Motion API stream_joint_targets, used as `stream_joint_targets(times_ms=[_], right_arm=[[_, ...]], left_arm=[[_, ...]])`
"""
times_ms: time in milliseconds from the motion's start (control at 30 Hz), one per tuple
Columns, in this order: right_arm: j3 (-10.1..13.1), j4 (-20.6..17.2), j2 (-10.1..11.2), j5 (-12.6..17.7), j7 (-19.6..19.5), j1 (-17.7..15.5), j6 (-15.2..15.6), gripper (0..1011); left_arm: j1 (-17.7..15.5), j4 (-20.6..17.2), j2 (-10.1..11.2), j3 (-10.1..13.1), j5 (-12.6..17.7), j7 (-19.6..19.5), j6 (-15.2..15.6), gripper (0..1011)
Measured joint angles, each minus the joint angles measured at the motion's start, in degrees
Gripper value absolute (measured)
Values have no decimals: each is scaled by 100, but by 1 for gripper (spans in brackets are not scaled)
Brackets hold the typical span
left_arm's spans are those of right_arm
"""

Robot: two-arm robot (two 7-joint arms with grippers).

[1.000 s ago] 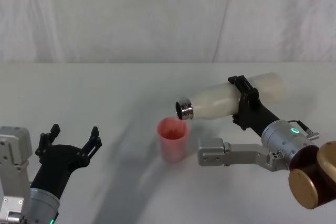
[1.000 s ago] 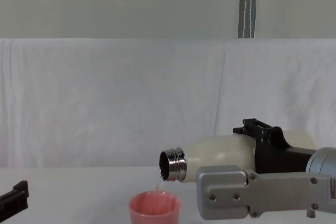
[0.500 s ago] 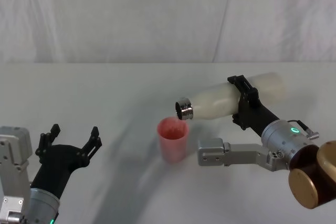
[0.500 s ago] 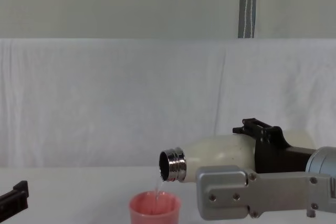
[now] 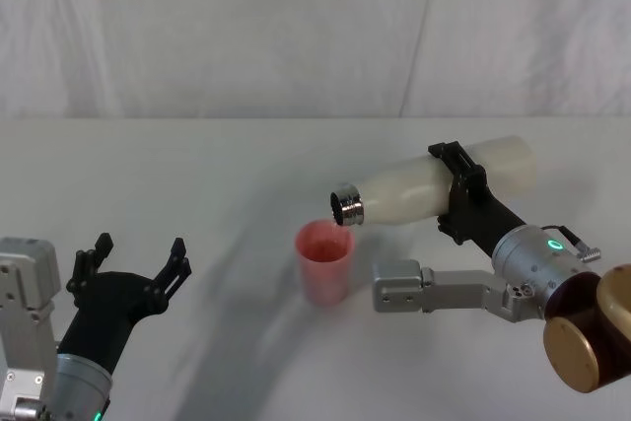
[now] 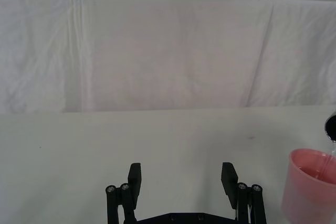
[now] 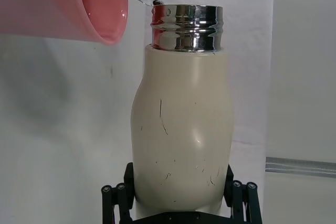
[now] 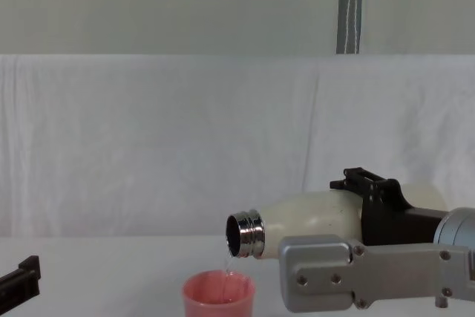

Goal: Grasp the thermos with one hand and pour water into the cup lid.

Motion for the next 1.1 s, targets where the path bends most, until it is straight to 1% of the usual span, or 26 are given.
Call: stream_joint_targets(times_ms=[900, 1033, 1100], right_arm=[[13, -4, 6, 0, 5, -12, 14, 962], [53, 2, -12, 68, -4, -30, 9, 962], [103, 3, -39, 170, -19, -60, -3, 962]], left_arm=[[0, 0, 0, 0, 0, 0, 0, 1001], [0, 0, 0, 1, 0, 0, 0, 1001], [0, 0, 0, 0, 0, 0, 0, 1001]])
